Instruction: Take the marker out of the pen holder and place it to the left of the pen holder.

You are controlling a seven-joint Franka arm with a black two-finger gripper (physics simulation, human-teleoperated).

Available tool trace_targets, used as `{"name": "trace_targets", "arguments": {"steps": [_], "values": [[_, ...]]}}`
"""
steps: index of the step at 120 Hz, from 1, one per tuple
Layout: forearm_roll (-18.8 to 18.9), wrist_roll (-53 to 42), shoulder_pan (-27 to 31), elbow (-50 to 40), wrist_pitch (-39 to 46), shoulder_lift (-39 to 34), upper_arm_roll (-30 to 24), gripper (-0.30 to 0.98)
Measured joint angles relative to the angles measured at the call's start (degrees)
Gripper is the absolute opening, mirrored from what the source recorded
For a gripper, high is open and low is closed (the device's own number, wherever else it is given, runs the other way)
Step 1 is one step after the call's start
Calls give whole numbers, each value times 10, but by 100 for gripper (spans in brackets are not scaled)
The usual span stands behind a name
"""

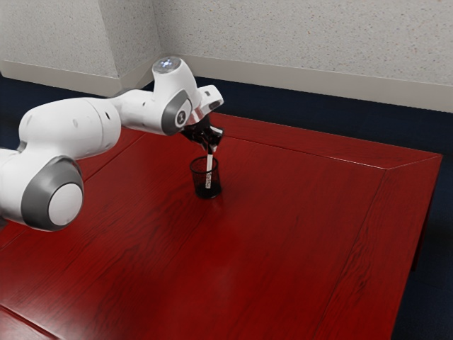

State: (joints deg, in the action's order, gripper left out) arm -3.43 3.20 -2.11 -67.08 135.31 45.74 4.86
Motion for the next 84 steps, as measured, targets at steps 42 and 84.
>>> {"name": "trace_targets", "arguments": {"steps": [42,84], "values": [[1,1,0,0,26,13,0,1],[39,14,0,-6,15,-20,1,-9]]}}
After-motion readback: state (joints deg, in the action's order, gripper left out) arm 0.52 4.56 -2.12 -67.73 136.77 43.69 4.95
